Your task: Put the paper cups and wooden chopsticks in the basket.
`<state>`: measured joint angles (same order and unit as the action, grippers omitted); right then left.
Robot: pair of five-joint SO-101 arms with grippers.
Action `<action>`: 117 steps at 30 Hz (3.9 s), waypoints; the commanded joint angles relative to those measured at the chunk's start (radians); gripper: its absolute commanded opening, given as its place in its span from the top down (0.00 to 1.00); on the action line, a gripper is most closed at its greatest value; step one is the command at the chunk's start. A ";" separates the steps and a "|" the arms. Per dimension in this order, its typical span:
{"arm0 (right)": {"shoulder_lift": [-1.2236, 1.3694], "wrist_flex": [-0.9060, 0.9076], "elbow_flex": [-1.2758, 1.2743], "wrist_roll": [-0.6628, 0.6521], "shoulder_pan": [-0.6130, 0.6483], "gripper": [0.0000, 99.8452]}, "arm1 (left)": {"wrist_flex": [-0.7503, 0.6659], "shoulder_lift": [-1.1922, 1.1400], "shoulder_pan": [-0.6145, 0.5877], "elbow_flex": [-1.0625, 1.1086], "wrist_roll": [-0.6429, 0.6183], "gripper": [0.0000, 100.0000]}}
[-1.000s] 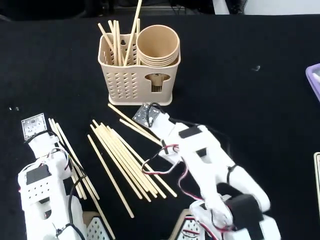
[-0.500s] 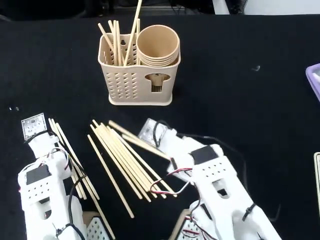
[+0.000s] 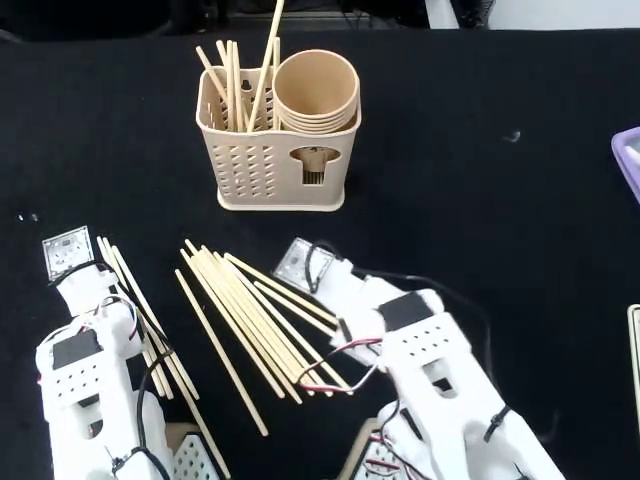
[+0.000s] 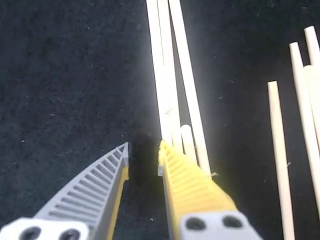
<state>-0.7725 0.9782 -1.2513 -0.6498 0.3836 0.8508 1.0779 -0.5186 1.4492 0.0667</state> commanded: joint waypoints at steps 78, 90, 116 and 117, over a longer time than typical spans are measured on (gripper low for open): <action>0.127 -0.908 0.874 0.532 0.241 0.99 | -0.012 0.017 0.015 -0.002 -0.009 0.89; 0.490 -1.235 0.872 0.537 0.138 0.99 | -0.009 0.017 0.015 -0.001 -0.009 0.89; 0.367 -1.014 0.797 0.539 0.143 0.87 | -0.015 0.017 0.016 -0.001 -0.009 0.89; 0.320 -0.973 0.796 0.540 0.146 0.88 | -0.015 0.017 0.016 -0.001 -0.009 0.89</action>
<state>-0.2984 -0.0667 -0.4994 -0.1174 0.5370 0.8508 1.0779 -0.5186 1.4523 0.0667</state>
